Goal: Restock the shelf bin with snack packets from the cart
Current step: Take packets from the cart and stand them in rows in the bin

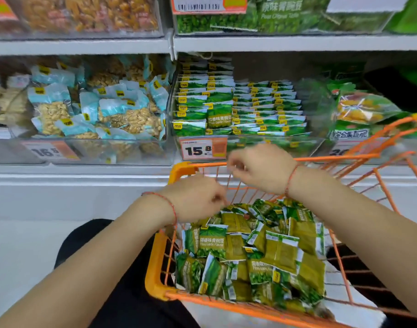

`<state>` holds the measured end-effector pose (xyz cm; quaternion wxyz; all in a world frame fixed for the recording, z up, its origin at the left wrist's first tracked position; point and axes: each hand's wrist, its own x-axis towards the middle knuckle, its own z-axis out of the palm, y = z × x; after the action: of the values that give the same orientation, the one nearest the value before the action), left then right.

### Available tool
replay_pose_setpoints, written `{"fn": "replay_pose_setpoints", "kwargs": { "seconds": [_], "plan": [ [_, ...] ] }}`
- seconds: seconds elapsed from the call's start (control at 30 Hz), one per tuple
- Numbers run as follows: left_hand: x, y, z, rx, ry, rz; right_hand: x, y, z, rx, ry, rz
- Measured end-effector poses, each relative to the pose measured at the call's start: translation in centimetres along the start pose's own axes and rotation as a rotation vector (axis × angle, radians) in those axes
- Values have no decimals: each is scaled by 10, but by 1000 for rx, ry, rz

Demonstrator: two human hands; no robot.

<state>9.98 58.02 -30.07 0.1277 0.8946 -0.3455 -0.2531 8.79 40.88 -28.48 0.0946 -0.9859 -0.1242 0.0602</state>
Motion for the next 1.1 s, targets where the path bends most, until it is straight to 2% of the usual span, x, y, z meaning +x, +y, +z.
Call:
{"fn": "replay_pose_setpoints", "kwargs": {
  "seconds": [0.07,0.13,0.17,0.2,0.27,0.33,0.43,0.53,0.63,0.7,0.8,1.1],
  "plan": [
    [-3,10,20,102,-312,-169,-19,-10,1,-31,-340,116],
    [-2,24,40,272,-488,-262,-45,-6,6,-69,-525,271],
    [1,30,47,352,-558,-243,-56,-5,11,-123,-566,260],
    [5,35,53,416,-650,-235,-64,-4,19,-129,-578,243],
    [16,34,61,482,-742,-235,-76,-3,30,26,-546,319],
    [22,29,62,518,-789,-253,-70,-4,42,114,-463,225],
    [21,20,61,517,-858,-219,-71,6,59,235,-444,223],
    [18,10,67,514,-874,-217,-71,9,75,228,-503,162],
    [15,7,78,588,-800,-167,-60,-8,90,154,-575,21],
    [15,5,78,548,-762,-165,-51,-19,105,174,-654,-50],
    [18,-1,73,477,-735,-164,-48,-26,127,193,-713,-47],
    [22,-7,59,415,-599,-129,-45,-8,116,421,-535,-31]
  ]
}}
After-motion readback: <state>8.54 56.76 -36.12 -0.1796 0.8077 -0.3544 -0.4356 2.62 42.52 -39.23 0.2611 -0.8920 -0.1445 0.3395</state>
